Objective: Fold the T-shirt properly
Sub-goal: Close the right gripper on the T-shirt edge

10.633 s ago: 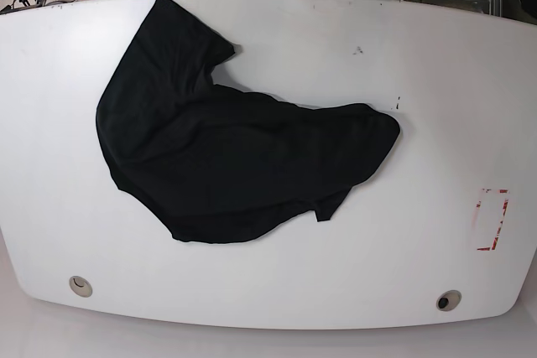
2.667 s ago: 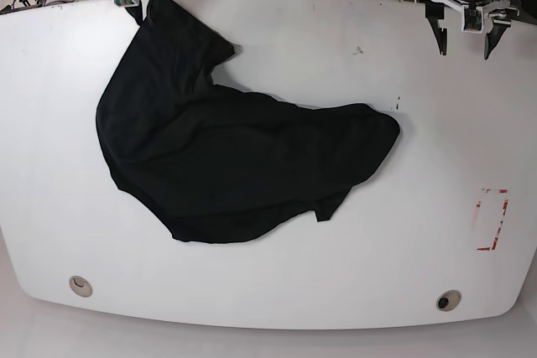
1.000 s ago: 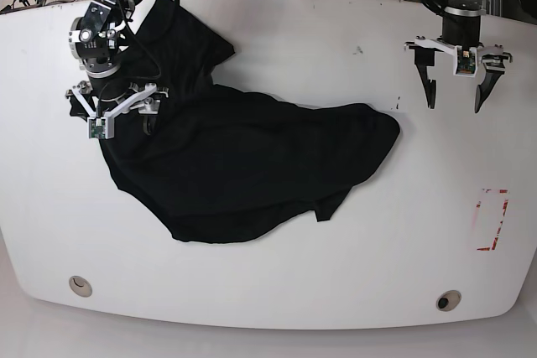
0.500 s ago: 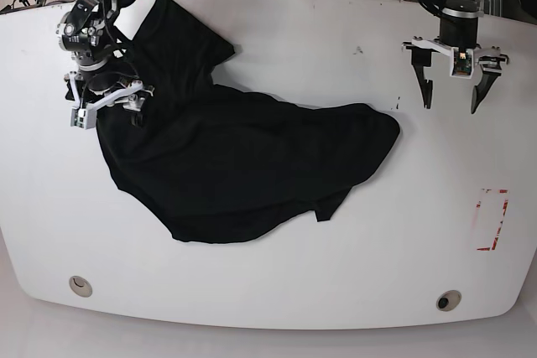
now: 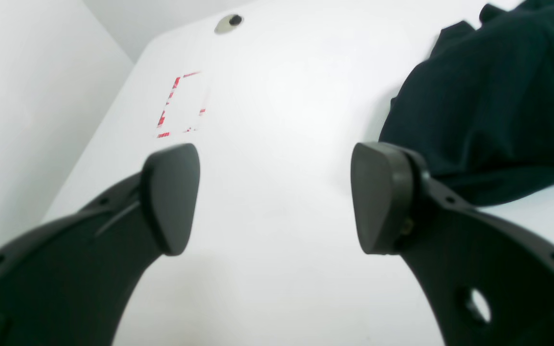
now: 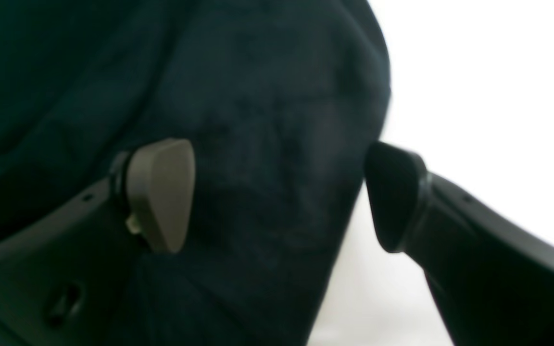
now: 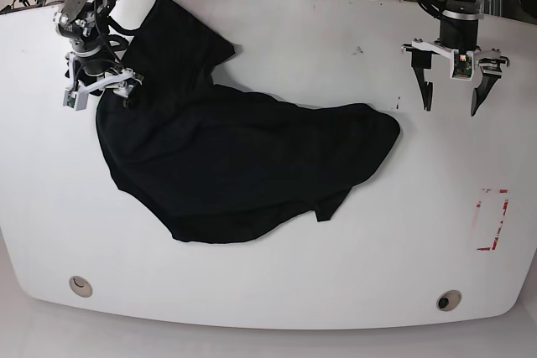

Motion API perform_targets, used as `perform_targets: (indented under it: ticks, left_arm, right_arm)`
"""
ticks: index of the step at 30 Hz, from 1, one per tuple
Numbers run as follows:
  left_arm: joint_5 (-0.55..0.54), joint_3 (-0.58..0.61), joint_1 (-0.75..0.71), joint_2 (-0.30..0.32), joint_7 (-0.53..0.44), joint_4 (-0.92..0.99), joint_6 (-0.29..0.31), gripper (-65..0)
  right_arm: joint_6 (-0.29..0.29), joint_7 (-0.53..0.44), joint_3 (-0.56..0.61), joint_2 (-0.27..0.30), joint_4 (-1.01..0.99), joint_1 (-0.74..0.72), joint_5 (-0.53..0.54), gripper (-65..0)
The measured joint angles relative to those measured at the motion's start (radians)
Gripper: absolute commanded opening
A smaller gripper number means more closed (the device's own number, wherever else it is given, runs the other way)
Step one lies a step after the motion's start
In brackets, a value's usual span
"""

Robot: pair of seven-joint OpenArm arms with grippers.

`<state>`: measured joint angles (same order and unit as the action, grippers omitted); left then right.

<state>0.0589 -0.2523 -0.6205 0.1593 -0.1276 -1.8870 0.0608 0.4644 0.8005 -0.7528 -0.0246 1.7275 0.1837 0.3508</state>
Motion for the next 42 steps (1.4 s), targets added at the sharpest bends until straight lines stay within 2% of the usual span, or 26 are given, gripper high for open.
perform_targets:
  ticks: [3,7,17,23,28,31,36,39,40,42]
  left_arm:
    - [0.0,-0.003,0.004,0.0,0.0,0.0,0.0,-19.6]
    - [-0.001,-0.007,0.014,0.0,0.003,0.0,-0.002,-19.6]
    - [0.0,-0.005,0.01,-0.001,0.0,0.0,0.0,-19.5]
    - [-0.001,-0.005,0.011,-0.001,0.003,0.0,-0.001,-19.4]
    - [-0.008,-0.005,0.014,0.0,0.005,0.0,-0.001,-19.0]
    - [-0.003,-0.008,0.006,0.0,-0.002,0.0,-0.005,-18.9]
    - [0.005,-0.007,0.0,0.0,0.004,0.001,-0.004,-18.9]
    - [0.004,-0.007,0.001,-0.001,0.003,0.001,-0.005,-18.5]
    - [0.004,-0.006,0.003,-0.001,0.003,0.001,-0.003,-18.5]
    - [0.004,-0.007,0.006,0.0,0.005,0.001,-0.001,-18.3]
  right_arm:
    - [-0.001,0.016,-0.013,0.009,-0.035,-0.019,0.079,-12.6]
    - [-0.004,0.039,-0.026,0.023,-0.077,-0.048,0.124,-12.5]
    - [0.005,0.068,-0.028,0.047,-0.124,-0.037,0.122,-12.6]
    - [-0.003,0.102,-0.024,0.03,-0.058,-0.015,0.1,-12.6]
    - [0.003,0.122,-0.026,0.022,-0.005,0.006,0.121,-12.6]
    - [0.007,0.227,-0.054,0.025,0.013,0.003,0.2,-12.6]
    - [0.008,0.234,-0.073,0.06,0.008,-0.002,0.245,-12.7]
    - [0.007,0.23,-0.063,0.075,-0.021,-0.005,0.255,-16.1]
    - [0.008,0.198,-0.046,0.084,-0.059,-0.006,0.253,-17.4]
    - [-0.006,0.176,-0.025,0.094,-0.119,-0.019,0.229,-22.8]
